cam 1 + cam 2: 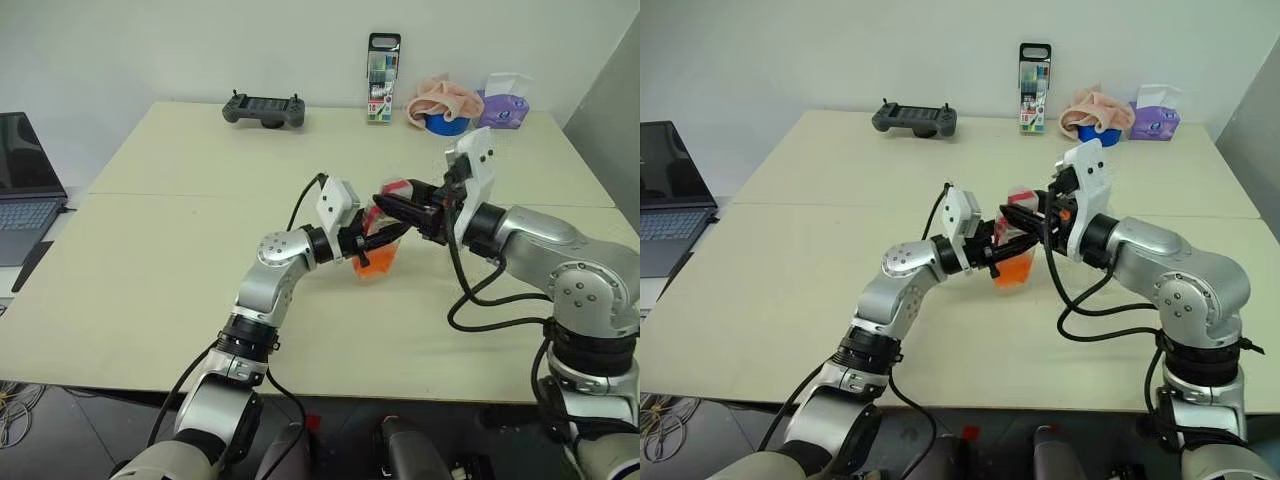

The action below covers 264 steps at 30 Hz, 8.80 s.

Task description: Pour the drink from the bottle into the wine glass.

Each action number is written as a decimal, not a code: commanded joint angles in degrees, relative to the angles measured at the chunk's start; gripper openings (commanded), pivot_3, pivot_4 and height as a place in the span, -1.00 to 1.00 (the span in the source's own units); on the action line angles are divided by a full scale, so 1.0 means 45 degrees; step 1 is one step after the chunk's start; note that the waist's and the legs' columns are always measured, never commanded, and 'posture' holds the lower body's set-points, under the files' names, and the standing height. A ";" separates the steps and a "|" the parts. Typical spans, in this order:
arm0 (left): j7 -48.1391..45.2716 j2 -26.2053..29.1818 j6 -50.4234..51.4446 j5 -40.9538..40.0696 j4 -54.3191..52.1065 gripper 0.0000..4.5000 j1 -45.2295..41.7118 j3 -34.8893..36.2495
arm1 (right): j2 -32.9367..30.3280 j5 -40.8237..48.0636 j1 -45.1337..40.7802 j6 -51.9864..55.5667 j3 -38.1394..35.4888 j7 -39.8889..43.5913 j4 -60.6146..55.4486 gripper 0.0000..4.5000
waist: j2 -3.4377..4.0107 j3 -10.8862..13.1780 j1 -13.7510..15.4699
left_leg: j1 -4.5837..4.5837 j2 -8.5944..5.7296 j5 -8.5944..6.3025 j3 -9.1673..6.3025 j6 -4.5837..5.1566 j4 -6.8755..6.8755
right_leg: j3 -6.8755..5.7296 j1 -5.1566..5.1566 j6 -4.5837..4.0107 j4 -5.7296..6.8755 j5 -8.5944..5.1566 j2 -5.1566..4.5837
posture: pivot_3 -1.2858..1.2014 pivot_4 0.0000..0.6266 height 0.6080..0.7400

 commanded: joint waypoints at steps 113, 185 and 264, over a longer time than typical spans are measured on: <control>0.4520 0.2744 0.2589 -0.0012 -0.8308 0.98 0.5456 -0.0141 | -0.1150 -0.4713 -0.7619 0.6543 -0.1144 -0.0270 1.2773 1.00 | -0.0031 -0.0003 -0.0037 | 0.0013 0.0026 0.0002 0.0145 -0.0004 -0.0012 | 0.0055 -0.0067 -0.0016 0.0099 0.0000 -0.0013 | 0.03 -0.52 1.00; 0.6016 0.4114 0.5947 -0.2801 -1.1192 1.00 0.8530 0.4852 | 0.9168 -0.8816 -0.3293 -1.4309 0.1083 -0.2690 1.7247 -0.91 | 0.0013 0.0018 -0.0190 | 0.0005 0.0065 0.0014 0.0088 -0.0026 -0.0029 | 0.0047 -0.0132 -0.0020 0.0160 -0.0002 0.0009 | 0.03 -0.52 1.00; 0.8762 0.2861 0.4017 -0.0889 -0.7229 1.00 0.4361 0.5680 | -0.2237 -0.0593 -0.3339 0.0409 -0.0953 0.6318 0.0116 0.99 | -0.0038 0.0025 0.0091 | 0.0024 0.0019 0.0002 0.0025 -0.0033 -0.0029 | -0.0025 0.0041 -0.0046 -0.0051 -0.0025 -0.0025 | 0.03 -0.52 1.00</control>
